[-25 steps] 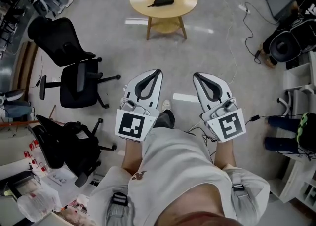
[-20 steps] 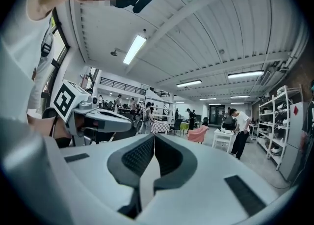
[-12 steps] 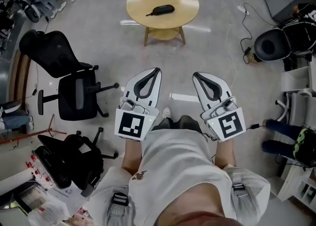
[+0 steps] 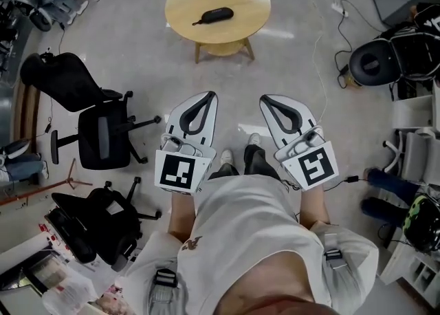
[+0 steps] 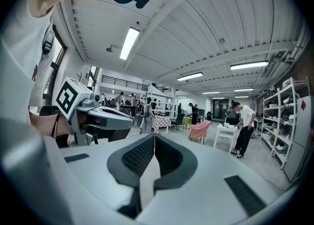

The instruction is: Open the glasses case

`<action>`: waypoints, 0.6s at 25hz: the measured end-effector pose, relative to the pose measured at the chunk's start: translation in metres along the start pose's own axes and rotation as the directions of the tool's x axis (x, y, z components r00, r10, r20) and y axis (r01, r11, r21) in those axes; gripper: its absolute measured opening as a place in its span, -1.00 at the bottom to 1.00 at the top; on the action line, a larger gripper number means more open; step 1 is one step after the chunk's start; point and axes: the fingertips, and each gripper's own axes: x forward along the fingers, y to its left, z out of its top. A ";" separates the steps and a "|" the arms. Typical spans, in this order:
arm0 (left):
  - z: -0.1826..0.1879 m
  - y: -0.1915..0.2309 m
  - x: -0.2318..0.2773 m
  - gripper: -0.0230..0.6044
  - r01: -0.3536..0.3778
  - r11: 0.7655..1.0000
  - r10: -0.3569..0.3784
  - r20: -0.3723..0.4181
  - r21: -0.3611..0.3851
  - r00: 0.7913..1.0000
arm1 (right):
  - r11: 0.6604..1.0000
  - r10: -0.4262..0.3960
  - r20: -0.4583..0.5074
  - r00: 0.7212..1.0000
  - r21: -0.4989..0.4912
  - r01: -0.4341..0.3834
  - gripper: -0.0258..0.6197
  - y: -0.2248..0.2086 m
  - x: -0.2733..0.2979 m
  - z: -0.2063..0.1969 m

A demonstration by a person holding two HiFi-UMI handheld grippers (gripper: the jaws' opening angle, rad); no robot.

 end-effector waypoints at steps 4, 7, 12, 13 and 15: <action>0.000 -0.018 0.031 -0.86 -0.007 0.999 0.008 -0.011 0.038 1.000 | 0.999 0.042 0.023 0.999 -0.006 -0.042 -0.85 -0.030 -0.011 0.001; 0.012 -0.028 0.054 -0.86 -0.024 0.999 0.024 -0.001 0.023 1.000 | 0.997 0.070 0.028 0.997 -0.019 -0.069 -0.85 -0.053 -0.014 0.002; 0.014 -0.032 0.080 -0.86 -0.042 0.998 0.043 -0.004 0.048 0.999 | 0.995 0.097 0.034 0.995 -0.035 -0.096 -0.85 -0.079 -0.014 -0.002; 0.013 -0.033 0.084 -0.86 -0.040 0.998 0.040 -0.010 0.047 0.999 | 0.995 0.094 0.034 0.995 -0.029 -0.093 -0.85 -0.084 -0.013 -0.003; 0.014 -0.034 0.093 -0.86 -0.034 0.998 0.035 -0.018 0.047 0.999 | 0.996 0.090 0.035 0.995 -0.015 -0.089 -0.85 -0.094 -0.012 -0.003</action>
